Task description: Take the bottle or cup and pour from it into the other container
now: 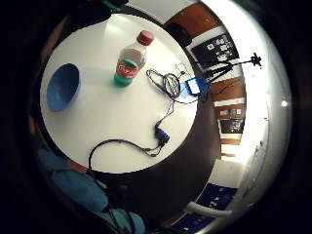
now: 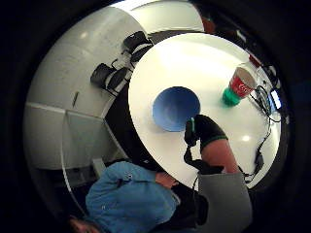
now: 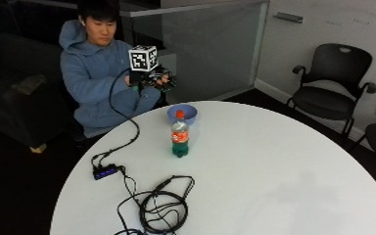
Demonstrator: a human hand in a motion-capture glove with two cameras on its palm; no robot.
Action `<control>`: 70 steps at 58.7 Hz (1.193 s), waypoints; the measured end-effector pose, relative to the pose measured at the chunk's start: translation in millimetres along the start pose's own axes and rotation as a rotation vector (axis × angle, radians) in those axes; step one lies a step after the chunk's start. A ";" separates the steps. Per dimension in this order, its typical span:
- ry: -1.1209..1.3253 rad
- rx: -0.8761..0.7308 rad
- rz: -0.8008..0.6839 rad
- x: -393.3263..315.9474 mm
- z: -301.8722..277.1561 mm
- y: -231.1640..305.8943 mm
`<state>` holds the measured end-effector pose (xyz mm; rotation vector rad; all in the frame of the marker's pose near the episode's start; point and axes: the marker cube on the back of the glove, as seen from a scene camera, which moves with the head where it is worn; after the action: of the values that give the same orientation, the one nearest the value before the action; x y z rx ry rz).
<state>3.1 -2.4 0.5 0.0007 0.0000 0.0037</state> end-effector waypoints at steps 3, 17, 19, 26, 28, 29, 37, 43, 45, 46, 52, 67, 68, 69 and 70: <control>-0.008 -0.005 0.005 -0.5 2.6 -0.6; -0.029 -0.017 0.033 19.7 7.0 2.8; -0.031 -0.013 0.037 24.9 6.2 5.0; -0.054 0.002 0.063 45.9 1.3 13.6; -0.061 0.010 0.073 53.5 0.1 16.8; -0.062 0.018 0.078 57.5 -0.3 18.5; -0.110 0.066 0.122 97.1 -2.1 34.7; -0.158 0.084 0.152 122.0 -1.6 45.9; -0.180 0.094 0.161 133.2 -1.3 49.4; -0.191 0.099 0.166 139.0 -1.2 51.1; -0.260 0.113 0.204 170.1 -2.2 59.2; -0.394 0.152 0.240 230.5 4.1 56.1; -0.409 0.152 0.237 233.2 5.9 54.9; -0.426 0.151 0.233 235.8 7.7 53.4; -0.445 0.149 0.229 238.4 9.6 51.6</control>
<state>241.2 50.1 10.2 0.1506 -0.4451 0.2325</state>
